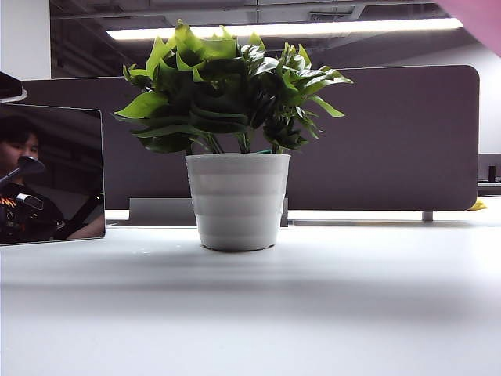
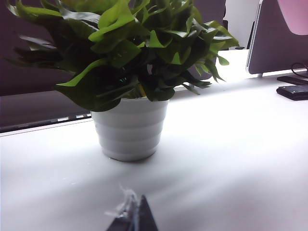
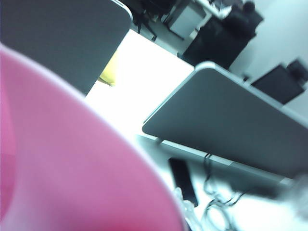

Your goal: Pick up the watering can from the table, water the potted plant, and put the can back.

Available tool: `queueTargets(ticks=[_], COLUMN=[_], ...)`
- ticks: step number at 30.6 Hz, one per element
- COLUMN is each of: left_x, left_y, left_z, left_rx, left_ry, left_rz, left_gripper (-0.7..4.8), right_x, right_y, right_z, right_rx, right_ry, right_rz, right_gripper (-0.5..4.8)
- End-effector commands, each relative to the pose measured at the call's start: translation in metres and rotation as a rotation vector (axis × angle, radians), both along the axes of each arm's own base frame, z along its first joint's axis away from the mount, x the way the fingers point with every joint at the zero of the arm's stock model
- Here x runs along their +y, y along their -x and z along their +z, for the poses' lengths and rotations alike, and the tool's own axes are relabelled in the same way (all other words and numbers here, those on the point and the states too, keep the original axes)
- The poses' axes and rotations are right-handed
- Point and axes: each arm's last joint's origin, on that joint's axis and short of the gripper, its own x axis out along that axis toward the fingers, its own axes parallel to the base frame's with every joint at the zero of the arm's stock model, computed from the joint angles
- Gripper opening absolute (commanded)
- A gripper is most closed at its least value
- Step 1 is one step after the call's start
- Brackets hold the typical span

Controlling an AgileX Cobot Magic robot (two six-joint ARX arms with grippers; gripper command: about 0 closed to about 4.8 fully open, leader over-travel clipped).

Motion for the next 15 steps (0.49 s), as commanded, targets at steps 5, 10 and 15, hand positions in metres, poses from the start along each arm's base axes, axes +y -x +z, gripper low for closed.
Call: queueTargets(ticks=[5, 10, 15], left_x=[0.0, 0.0, 0.0], left_y=[0.0, 0.0, 0.0], left_z=[0.001, 0.001, 0.001], left_rx=[-0.015, -0.015, -0.015], left_ry=[0.0, 0.0, 0.0], left_rz=[0.001, 0.002, 0.003], left_gripper=[-0.05, -0.05, -0.05], right_x=[-0.019, -0.024, -0.025], right_y=[0.016, 0.021, 0.025], right_z=[0.006, -0.011, -0.039], right_rx=[-0.118, -0.101, -0.087], right_ry=[-0.257, -0.335, -0.378], right_rz=[0.045, 0.035, 0.01], right_gripper=[-0.06, -0.06, -0.06])
